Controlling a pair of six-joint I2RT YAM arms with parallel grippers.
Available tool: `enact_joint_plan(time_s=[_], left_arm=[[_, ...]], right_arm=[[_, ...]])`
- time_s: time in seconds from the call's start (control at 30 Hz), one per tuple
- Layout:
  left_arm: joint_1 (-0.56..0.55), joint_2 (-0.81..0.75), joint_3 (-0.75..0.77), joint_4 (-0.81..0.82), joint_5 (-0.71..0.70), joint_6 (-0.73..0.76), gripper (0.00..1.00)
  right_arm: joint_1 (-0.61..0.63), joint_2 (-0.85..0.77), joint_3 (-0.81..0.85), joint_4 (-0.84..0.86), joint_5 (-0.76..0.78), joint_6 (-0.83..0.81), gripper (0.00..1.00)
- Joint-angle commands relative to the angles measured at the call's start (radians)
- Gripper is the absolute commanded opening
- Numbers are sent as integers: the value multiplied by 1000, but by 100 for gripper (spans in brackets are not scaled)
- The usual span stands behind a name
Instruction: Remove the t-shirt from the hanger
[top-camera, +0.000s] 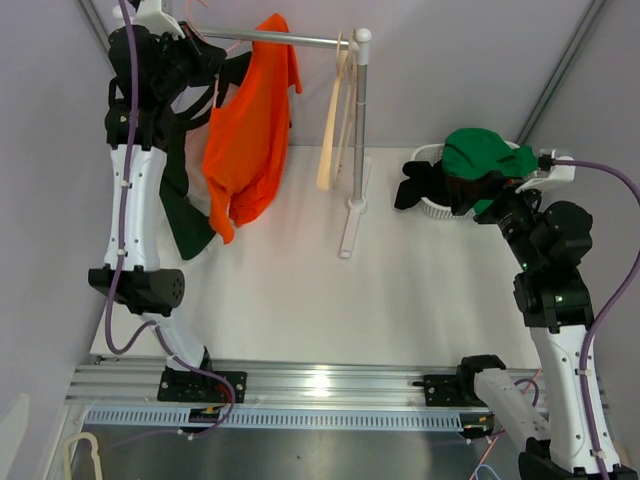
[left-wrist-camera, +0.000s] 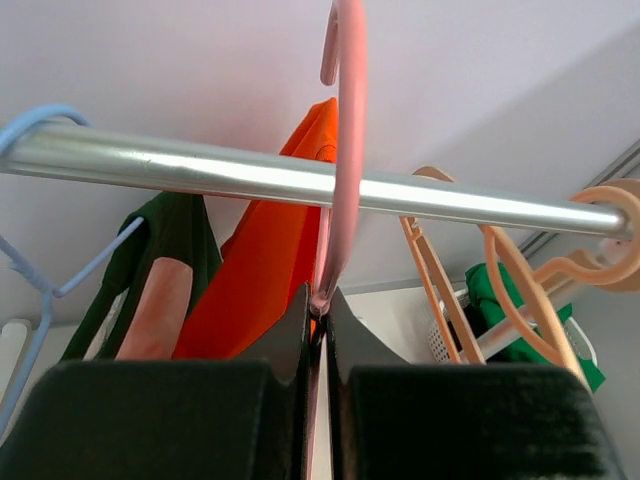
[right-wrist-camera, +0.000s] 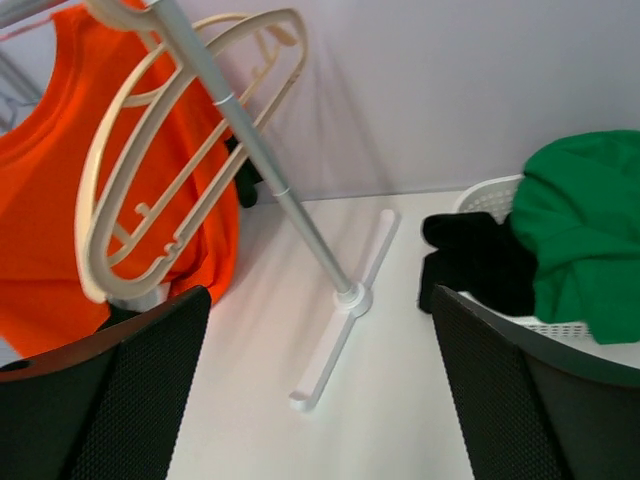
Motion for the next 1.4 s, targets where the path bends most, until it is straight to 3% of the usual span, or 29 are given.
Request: enact_joint_plan(time_s=[0.0, 0.07, 0.1, 0.17, 0.2, 0.33, 0.53, 0.8, 1.03, 1.37], left_arm=[[-14, -69, 57, 11, -25, -12, 1], [-27, -78, 51, -49, -83, -7, 1], [-48, -90, 51, -71, -113, 4, 1], [-76, -107, 41, -127, -224, 13, 1], [-106, -136, 22, -141, -264, 13, 1], [-186, -254, -114, -178, -484, -21, 1], [-338, -389, -209, -278, -729, -67, 1], [-421, -610, -438, -286, -730, -150, 1], [-421, -598, -443, -312, -702, -162, 1], [-421, -621, -487, -275, -697, -148, 1]], right_arm=[[52, 5, -6, 64, -101, -12, 94], [113, 28, -15, 87, -132, -34, 92], [201, 40, -18, 94, -132, -51, 93], [308, 81, -23, 117, -116, -113, 98], [413, 94, -27, 130, -106, -133, 99], [636, 170, -89, 290, -132, -215, 99], [888, 340, -64, 406, -97, -282, 99], [1050, 593, -51, 675, -35, -283, 100], [1133, 759, 52, 765, -60, -239, 99], [1201, 804, 23, 886, -64, -219, 99]])
